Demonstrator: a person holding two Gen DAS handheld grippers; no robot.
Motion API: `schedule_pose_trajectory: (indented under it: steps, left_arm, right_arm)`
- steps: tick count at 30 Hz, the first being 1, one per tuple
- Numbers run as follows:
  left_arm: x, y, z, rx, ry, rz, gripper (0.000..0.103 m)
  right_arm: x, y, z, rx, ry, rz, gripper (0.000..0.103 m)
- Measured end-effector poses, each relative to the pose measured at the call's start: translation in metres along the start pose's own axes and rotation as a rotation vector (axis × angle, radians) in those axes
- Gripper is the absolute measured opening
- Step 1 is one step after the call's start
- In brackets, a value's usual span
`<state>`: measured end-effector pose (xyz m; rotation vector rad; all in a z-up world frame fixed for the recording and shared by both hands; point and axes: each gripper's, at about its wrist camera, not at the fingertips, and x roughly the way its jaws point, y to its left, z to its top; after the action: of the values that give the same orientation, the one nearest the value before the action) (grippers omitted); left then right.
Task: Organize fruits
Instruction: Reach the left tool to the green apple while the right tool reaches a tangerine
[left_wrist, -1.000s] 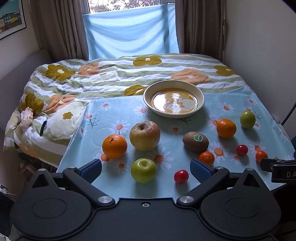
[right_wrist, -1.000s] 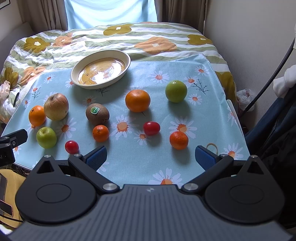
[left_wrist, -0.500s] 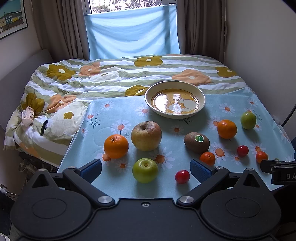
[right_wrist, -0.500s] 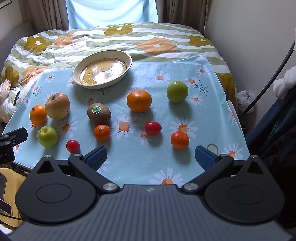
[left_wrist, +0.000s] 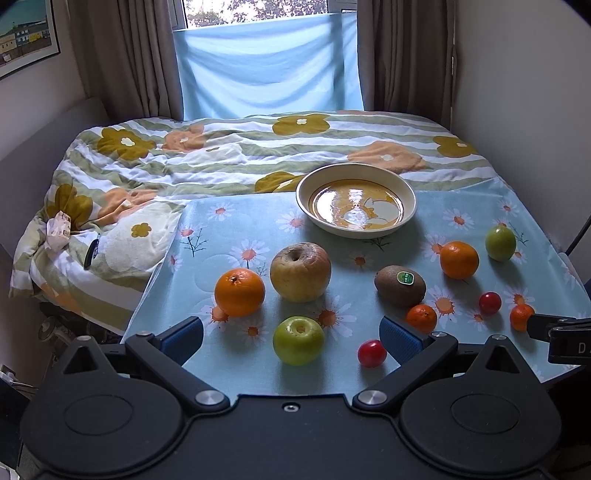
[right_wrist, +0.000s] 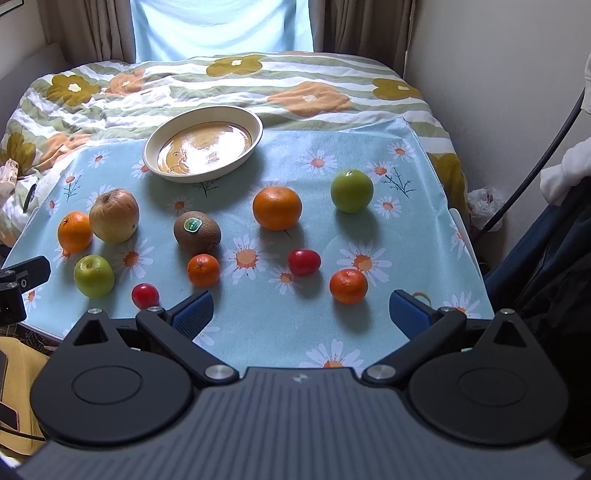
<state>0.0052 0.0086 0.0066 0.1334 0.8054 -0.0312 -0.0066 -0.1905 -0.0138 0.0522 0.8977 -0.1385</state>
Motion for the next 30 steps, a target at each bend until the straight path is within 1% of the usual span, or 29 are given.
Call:
schedule_pose_trajectory:
  steps: [3, 6, 13, 18, 22, 26, 30]
  left_arm:
    - [0.001, 0.004, -0.001, -0.004, 0.005, -0.001, 0.103]
    - [0.003, 0.008, -0.003, 0.017, 0.003, 0.013, 0.103]
    - [0.025, 0.022, -0.010, 0.072, -0.005, 0.021, 0.103]
    - [0.051, 0.031, -0.023, 0.093, -0.012, -0.018, 0.103]
    - [0.069, 0.032, -0.035, 0.118, -0.021, -0.034, 0.103]
    - [0.082, 0.031, -0.043, 0.128, -0.030, -0.050, 0.101]
    - [0.093, 0.029, -0.050, 0.131, -0.046, -0.062, 0.099]
  right_arm:
    - [-0.002, 0.004, 0.000, -0.003, -0.010, 0.012, 0.103]
    - [0.000, 0.011, 0.000, -0.003, -0.009, 0.026, 0.103]
    - [0.020, 0.029, -0.004, -0.011, -0.006, 0.038, 0.103]
    - [0.049, 0.040, -0.008, -0.002, -0.014, 0.042, 0.103]
    - [0.069, 0.048, -0.012, -0.007, -0.034, 0.054, 0.103]
    - [0.083, 0.054, -0.016, -0.008, -0.050, 0.083, 0.103]
    - [0.095, 0.063, -0.021, -0.036, -0.073, 0.090, 0.103]
